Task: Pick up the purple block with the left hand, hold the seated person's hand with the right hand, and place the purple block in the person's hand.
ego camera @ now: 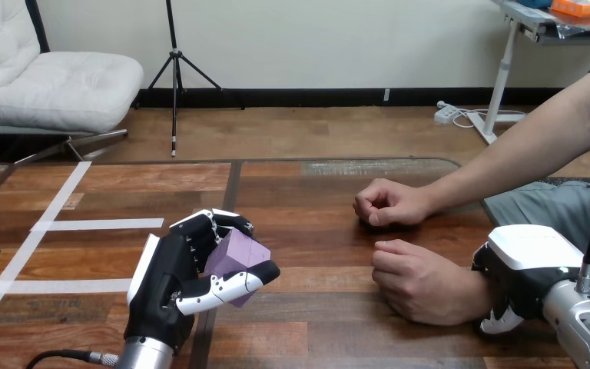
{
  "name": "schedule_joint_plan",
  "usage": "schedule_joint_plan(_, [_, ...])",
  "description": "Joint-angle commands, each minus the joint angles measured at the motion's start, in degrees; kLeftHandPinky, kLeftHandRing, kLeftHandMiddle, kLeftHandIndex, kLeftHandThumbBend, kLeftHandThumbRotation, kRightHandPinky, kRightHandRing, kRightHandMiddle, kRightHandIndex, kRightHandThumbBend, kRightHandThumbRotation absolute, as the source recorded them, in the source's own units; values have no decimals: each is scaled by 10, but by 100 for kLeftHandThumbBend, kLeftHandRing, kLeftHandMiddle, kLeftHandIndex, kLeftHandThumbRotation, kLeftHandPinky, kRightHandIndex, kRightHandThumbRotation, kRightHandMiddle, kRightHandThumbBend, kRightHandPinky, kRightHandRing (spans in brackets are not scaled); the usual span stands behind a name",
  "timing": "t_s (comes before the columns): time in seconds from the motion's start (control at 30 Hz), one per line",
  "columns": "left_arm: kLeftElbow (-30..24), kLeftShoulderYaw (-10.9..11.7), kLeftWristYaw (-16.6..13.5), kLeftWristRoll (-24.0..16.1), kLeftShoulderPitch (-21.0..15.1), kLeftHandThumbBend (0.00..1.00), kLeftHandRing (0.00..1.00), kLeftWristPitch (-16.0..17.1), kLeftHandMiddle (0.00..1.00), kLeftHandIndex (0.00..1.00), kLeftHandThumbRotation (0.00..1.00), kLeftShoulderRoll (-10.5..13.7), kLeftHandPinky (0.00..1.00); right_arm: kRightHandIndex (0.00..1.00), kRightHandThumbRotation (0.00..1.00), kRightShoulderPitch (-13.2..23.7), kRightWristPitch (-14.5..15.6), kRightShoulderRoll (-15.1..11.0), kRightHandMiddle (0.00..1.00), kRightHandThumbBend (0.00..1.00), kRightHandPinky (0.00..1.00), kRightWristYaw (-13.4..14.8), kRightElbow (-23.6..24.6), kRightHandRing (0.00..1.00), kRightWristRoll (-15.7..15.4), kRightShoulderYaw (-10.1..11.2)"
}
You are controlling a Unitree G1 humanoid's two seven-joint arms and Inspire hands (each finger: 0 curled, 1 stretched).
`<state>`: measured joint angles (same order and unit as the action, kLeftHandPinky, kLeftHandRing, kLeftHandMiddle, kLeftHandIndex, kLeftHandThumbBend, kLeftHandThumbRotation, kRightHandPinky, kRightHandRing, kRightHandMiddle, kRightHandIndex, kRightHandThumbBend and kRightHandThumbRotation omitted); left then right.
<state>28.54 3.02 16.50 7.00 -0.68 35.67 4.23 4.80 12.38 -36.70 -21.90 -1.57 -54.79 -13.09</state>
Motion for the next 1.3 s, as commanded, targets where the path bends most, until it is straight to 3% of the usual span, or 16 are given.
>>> schedule_joint_plan(0.0, [-4, 1, 4, 6, -37, 90, 39, 15, 48, 49, 16, -3, 34, 59, 0, -6, -3, -9, 54, 67, 41, 8, -23, 49, 9, -3])
schedule_joint_plan(1.27, [-1, 1, -1, 3, -39, 90, 40, 19, 48, 49, 16, -8, 35, 57, 0, -3, -3, -14, 54, 71, 41, 13, -25, 48, 10, -3])
